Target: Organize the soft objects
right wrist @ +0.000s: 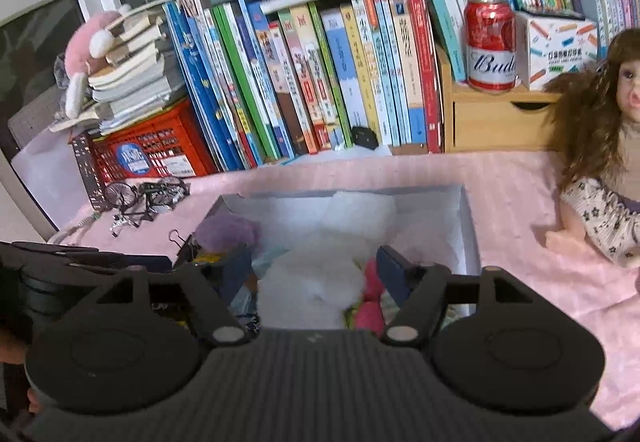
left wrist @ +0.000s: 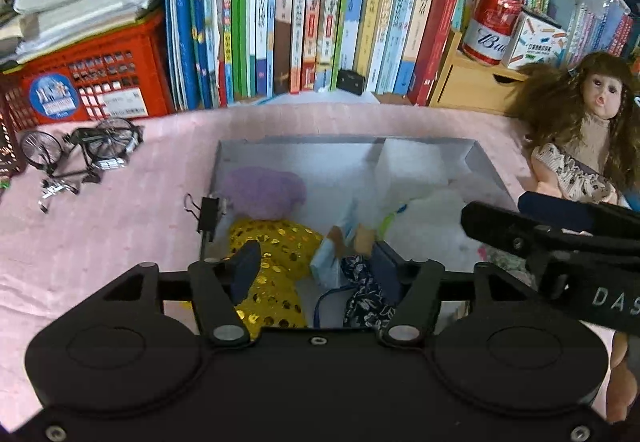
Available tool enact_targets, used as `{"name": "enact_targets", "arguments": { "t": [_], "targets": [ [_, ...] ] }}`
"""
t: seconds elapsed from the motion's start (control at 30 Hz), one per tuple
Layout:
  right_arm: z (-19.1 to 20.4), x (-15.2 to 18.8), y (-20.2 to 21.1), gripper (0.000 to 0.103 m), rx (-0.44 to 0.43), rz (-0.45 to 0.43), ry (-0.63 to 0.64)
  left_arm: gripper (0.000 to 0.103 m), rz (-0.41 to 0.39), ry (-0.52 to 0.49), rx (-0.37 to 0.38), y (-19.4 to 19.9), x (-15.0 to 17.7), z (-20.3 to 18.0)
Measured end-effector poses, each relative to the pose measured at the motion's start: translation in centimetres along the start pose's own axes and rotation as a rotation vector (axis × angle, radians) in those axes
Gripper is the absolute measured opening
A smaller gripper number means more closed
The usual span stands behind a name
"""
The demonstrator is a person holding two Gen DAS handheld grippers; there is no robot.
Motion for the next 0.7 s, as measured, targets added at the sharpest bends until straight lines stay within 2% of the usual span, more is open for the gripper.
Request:
{"name": "enact_targets", "arguments": {
  "t": [0.17,0.23,0.33,0.47,0.53,0.7],
  "targets": [
    [0.7,-0.1,3.1,0.083,-0.003,-0.069,0.022,0.067,-0.066,-0.03,-0.008,3.5,0.5,-0.5],
    [1.2,0.1,5.0,0.084,0.004,-0.119,0.042,0.074,-0.104,-0.058,-0.008,5.3,1.1,-1.0],
    [2.1,1.0,8.1,0.088,0.033,-0.208,0.079,0.079,-0.165,-0.078,-0.005,8.2,2.5,-1.8],
    [3.2,3.4,12.6,0.092,0.055,-0.326,0.146,0.084,-0.252,-0.09,-0.002,12.4,5.6,-2.7],
    [3.3,4.8,14.4,0.098,0.049,-0.369,0.154,0.086,-0.292,-0.078,-0.004,14.2,7.5,-3.0],
    [2.9,9.0,17.1,0.101,0.037,-0.433,0.161,0.088,-0.352,-0.059,-0.033,16.9,12.2,-3.3]
  ]
}}
Point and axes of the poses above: each gripper's, at about its wrist camera, not at the fingertips, and y roughly against the way its jaws point, z to its left, x to its underside, the point moved 2 cm from there along -y, roughly the way its jaws point, and after that the axes turned 8 degrees about -y, right-handed, at the moved point
